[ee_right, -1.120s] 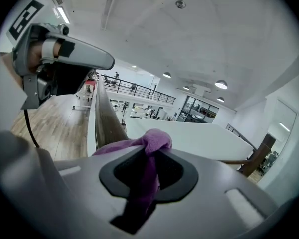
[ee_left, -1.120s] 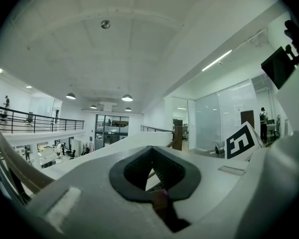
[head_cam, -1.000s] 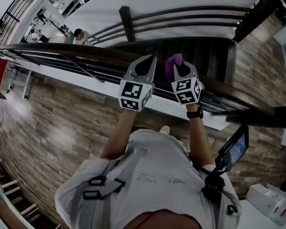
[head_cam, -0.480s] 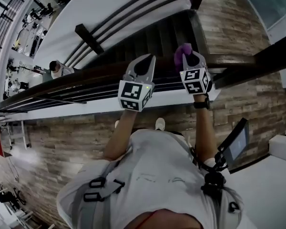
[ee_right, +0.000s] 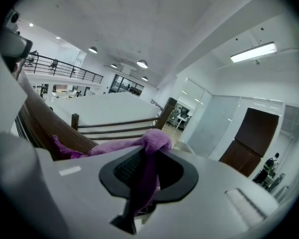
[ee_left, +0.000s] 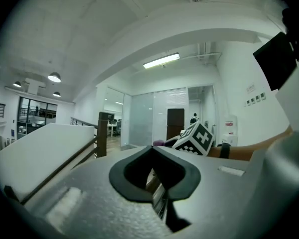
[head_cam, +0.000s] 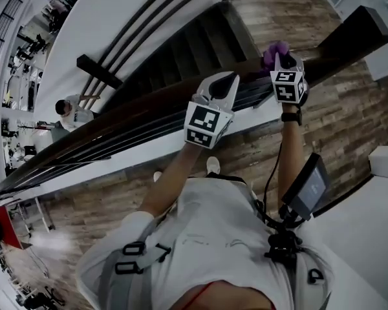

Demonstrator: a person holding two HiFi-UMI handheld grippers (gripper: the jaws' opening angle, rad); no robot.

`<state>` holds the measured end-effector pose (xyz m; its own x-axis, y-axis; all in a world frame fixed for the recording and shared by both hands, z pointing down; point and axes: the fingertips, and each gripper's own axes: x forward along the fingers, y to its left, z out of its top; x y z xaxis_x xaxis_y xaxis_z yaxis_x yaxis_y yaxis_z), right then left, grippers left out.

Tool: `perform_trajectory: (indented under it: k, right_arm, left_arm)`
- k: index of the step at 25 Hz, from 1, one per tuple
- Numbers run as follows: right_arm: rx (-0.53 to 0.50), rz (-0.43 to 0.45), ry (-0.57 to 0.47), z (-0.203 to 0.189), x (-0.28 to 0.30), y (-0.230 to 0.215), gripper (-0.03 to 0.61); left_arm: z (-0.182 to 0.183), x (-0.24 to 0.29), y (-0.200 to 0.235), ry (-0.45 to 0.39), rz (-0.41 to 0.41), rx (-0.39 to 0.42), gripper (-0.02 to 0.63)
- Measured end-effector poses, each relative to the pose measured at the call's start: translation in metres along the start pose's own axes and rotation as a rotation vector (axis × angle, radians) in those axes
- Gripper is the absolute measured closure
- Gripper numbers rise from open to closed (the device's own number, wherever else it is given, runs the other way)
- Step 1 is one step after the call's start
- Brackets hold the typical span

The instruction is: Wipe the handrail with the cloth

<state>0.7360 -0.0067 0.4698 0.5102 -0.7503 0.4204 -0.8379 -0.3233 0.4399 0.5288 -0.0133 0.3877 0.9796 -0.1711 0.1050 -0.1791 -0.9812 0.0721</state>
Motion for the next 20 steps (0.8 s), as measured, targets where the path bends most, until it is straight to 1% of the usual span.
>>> perform_trajectory:
  k: [6, 9, 12, 15, 20]
  right_arm:
    - [0.033, -0.136, 0.046, -0.039, 0.003, -0.087, 0.522]
    - [0.018, -0.203, 0.070, -0.054, 0.014, -0.124, 0.522]
    - [0.034, -0.249, 0.087, -0.065, 0.025, -0.154, 0.522]
    - [0.044, -0.278, 0.099, -0.074, 0.025, -0.182, 0.522]
    - [0.079, -0.311, 0.117, -0.087, 0.032, -0.213, 0.522]
  left_arm:
    - [0.008, 0.046, -0.041, 0.004, -0.104, 0.006, 0.614]
    - [0.012, 0.067, -0.045, 0.003, -0.141, 0.008, 0.614]
    - [0.011, 0.079, -0.046, 0.009, -0.155, 0.007, 0.614]
    - [0.013, 0.084, -0.057, 0.014, -0.167, 0.004, 0.614]
    - [0.006, 0.079, -0.057, 0.029, -0.163, 0.009, 0.614]
